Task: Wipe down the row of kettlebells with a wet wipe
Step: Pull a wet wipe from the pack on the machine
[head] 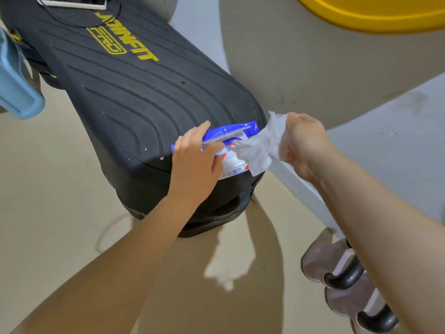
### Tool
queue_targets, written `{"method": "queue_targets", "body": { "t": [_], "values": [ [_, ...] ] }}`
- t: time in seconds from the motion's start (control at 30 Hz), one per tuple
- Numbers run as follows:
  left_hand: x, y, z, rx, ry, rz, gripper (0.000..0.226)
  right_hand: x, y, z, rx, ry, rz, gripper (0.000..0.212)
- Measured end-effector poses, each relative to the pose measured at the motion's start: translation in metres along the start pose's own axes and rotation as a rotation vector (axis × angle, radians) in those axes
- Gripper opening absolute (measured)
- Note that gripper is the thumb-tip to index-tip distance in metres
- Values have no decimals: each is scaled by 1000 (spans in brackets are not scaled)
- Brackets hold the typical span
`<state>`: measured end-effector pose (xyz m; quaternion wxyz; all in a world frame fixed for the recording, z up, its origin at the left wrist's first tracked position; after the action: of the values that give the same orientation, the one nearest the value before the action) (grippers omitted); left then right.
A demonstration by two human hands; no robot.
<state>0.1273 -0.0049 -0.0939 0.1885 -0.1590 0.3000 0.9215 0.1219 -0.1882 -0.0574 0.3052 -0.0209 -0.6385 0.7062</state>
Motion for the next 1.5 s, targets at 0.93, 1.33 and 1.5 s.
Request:
{"method": "queue_targets", "body": {
  "t": [0.93, 1.33, 1.5],
  "values": [
    [-23, 8, 14, -314, 232, -32, 10, -2, 9, 20, -101, 304, 41, 20],
    [-23, -6, 13, -175, 101, 129, 11, 20, 2, -51, 1179, -208, 569, 33],
    [-19, -6, 9, -147, -1, 97, 12, 21, -6, -56, 1593, -70, 674, 28]
  ]
}}
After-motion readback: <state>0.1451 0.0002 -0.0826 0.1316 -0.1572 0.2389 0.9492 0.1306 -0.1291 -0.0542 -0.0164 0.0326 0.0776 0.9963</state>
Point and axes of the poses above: each hand's wrist, its own x-axis away from the middle knuckle, its own z-axis out of the back of the hand, y = z × x, the point moved 7 cm from there along -x, towards the middle knuckle, and after that the axes turned 1 degree about x, right-handed, at the moved point
